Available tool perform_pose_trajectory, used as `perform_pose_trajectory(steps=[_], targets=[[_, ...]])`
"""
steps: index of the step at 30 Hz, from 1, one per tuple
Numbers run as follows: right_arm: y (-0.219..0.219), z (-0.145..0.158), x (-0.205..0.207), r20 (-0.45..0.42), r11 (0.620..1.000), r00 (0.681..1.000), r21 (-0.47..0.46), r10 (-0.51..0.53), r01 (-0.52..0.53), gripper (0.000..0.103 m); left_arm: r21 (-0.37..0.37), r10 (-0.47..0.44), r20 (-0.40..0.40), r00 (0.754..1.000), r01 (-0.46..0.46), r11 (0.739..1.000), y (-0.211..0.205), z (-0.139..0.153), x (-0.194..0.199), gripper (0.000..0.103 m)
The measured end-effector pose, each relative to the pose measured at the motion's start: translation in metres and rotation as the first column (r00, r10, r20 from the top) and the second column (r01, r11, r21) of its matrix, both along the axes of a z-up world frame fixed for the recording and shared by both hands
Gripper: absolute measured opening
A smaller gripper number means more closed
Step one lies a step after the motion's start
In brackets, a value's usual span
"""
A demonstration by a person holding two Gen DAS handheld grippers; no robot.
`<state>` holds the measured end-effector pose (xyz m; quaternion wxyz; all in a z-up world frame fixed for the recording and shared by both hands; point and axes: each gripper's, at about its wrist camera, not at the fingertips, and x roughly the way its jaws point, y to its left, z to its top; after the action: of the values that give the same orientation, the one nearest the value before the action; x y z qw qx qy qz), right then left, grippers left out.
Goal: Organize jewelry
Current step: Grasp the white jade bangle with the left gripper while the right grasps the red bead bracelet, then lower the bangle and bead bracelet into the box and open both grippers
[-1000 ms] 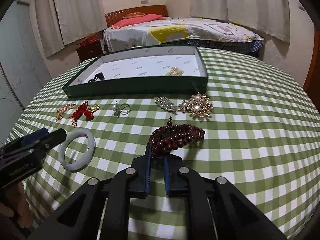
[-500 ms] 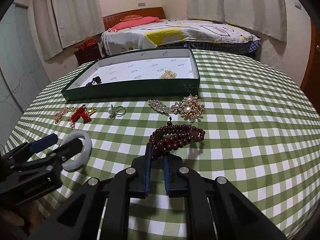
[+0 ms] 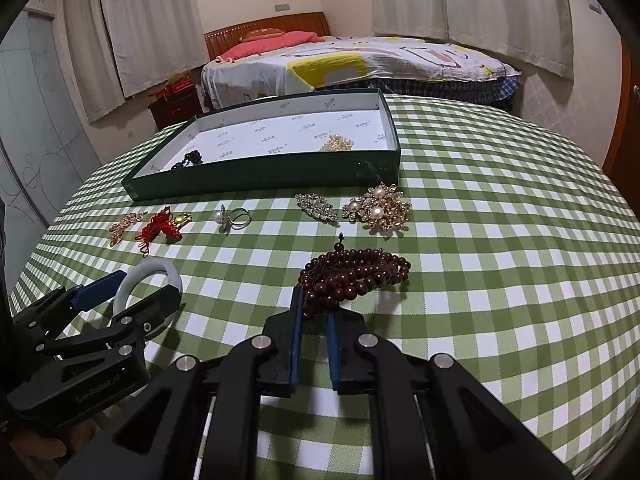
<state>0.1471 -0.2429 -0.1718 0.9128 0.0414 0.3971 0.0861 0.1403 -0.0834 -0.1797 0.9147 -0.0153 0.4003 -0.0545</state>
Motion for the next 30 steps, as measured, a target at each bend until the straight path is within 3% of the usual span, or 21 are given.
perform_pose_trajectory(steps=[10,19,30], targets=[[0.003,0.003,-0.001,0.016,1.000,1.000,0.000,0.008,-0.008,0.011,-0.002,0.004,0.012,1.000,-0.004,1.000,0.002,0.004,-0.002,0.069],[0.007,0.024,0.001,0.067,1.000,0.998,0.004,0.023,-0.024,0.011,-0.009,0.009,0.086,0.996,-0.008,1.000,0.010,0.034,-0.003,0.069],[0.020,0.068,0.049,0.178,0.998,0.982,0.013,0.061,-0.064,0.011,-0.050,0.005,0.185,0.983,0.005,0.999,0.015,0.078,0.051,0.069]])
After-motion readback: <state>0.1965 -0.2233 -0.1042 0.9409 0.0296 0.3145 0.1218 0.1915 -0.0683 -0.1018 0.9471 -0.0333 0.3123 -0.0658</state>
